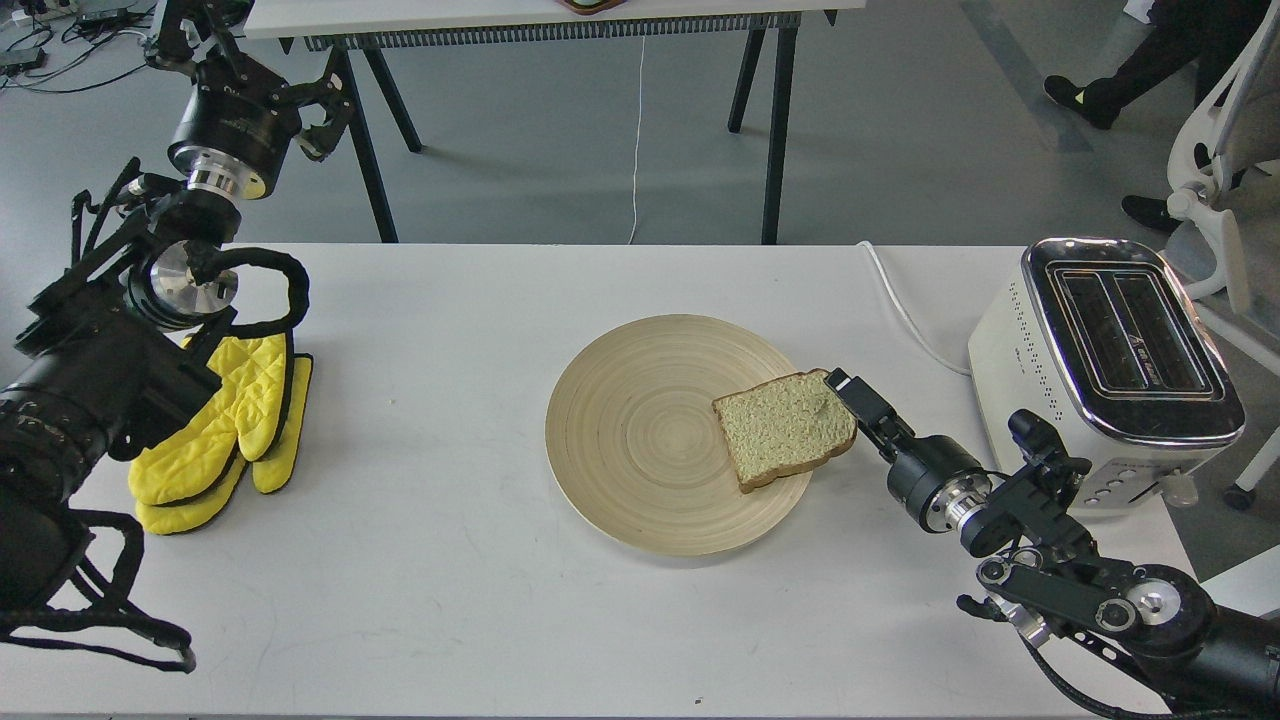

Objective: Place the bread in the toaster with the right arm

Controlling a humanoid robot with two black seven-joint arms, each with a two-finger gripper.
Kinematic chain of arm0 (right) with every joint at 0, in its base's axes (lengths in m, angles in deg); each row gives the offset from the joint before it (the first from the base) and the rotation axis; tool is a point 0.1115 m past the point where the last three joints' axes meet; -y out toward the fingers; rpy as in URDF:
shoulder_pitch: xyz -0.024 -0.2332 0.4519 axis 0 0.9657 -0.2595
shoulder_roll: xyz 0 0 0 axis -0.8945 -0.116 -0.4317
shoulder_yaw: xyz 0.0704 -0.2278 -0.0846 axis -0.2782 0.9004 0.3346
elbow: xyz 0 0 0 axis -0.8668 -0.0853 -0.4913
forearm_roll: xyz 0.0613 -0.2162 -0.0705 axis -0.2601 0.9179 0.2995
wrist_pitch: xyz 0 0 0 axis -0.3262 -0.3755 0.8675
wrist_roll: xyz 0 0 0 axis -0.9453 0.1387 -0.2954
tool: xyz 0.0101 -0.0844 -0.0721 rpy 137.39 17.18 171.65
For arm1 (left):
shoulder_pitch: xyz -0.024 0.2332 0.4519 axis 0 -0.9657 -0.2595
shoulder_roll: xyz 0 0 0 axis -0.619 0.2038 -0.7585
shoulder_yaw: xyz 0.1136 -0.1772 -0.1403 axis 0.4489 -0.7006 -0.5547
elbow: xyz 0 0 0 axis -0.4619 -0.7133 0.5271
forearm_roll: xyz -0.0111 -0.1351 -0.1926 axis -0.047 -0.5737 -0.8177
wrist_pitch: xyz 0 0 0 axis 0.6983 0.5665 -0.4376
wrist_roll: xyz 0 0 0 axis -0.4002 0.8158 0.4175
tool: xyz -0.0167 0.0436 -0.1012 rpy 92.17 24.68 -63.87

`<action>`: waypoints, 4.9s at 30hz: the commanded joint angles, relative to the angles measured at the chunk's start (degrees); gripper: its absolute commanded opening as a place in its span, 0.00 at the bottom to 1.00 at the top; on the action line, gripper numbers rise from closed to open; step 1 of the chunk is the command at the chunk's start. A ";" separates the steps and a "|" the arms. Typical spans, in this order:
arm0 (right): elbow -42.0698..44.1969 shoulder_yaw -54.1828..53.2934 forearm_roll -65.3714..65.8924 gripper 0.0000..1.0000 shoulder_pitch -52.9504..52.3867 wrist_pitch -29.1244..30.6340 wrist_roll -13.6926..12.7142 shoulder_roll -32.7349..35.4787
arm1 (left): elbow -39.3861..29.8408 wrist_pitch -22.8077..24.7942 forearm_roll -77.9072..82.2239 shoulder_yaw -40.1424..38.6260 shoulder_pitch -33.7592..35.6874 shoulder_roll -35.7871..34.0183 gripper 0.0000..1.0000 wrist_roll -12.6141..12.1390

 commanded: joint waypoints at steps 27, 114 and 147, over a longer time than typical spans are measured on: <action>-8.13 2.84 0.03 0.01 -7.14 0.95 0.09 9.63 | 0.00 0.00 0.00 0.00 0.00 0.02 1.00 -0.01; -14.68 -38.37 -20.63 0.99 -13.12 10.53 -6.51 22.24 | 0.00 0.00 0.09 0.00 0.00 0.02 1.00 -0.01; 28.94 -53.50 -39.17 0.99 -18.13 38.39 -3.87 -5.82 | 0.00 0.00 0.00 -0.09 0.00 0.02 1.00 -0.01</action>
